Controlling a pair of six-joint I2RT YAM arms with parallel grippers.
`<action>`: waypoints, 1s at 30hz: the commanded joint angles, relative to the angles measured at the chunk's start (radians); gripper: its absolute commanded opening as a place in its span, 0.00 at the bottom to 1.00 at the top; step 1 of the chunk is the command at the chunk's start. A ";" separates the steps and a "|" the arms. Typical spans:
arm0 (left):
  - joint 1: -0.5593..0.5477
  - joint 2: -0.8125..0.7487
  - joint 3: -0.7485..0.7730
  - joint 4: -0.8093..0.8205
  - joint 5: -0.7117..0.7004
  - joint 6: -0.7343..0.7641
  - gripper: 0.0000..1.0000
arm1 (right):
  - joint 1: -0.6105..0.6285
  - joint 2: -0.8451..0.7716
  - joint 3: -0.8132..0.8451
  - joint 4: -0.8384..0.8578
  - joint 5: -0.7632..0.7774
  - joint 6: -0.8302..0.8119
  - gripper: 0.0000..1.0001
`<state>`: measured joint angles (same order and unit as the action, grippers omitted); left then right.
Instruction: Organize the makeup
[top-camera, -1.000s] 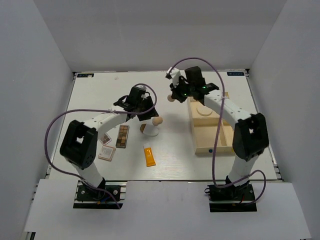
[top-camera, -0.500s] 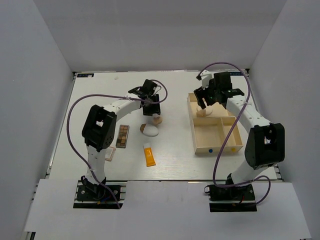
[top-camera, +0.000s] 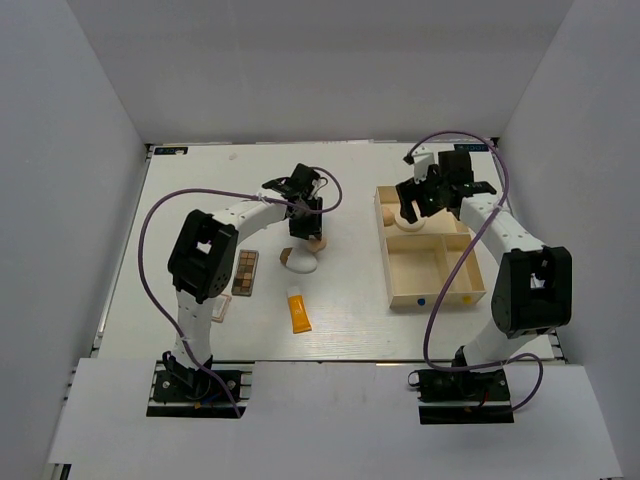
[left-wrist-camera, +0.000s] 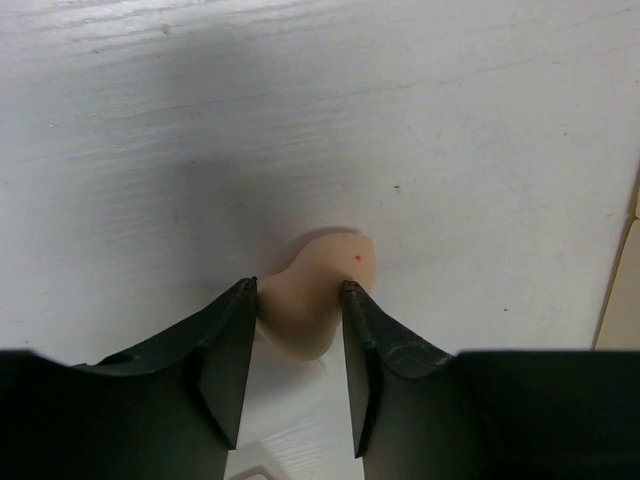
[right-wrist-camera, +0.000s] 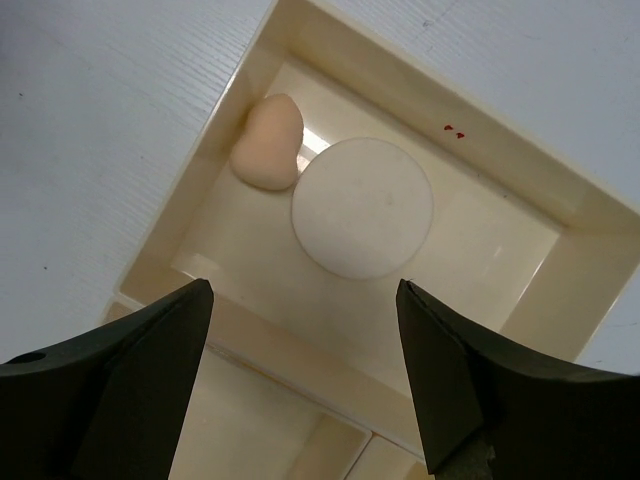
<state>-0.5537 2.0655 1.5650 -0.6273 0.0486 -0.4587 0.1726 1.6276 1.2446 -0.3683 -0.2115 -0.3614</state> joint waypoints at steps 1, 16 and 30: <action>-0.014 -0.002 -0.005 0.003 0.053 0.032 0.48 | -0.016 -0.057 -0.022 0.005 -0.035 0.027 0.80; -0.032 -0.030 0.085 0.014 0.115 0.029 0.00 | -0.077 -0.209 -0.099 0.061 -0.181 0.127 0.80; -0.080 -0.007 0.199 0.417 0.355 -0.225 0.00 | -0.150 -0.278 -0.135 0.089 -0.227 0.133 0.80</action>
<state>-0.6064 2.0647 1.6955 -0.3660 0.3187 -0.5964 0.0380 1.3918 1.1149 -0.3119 -0.4091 -0.2382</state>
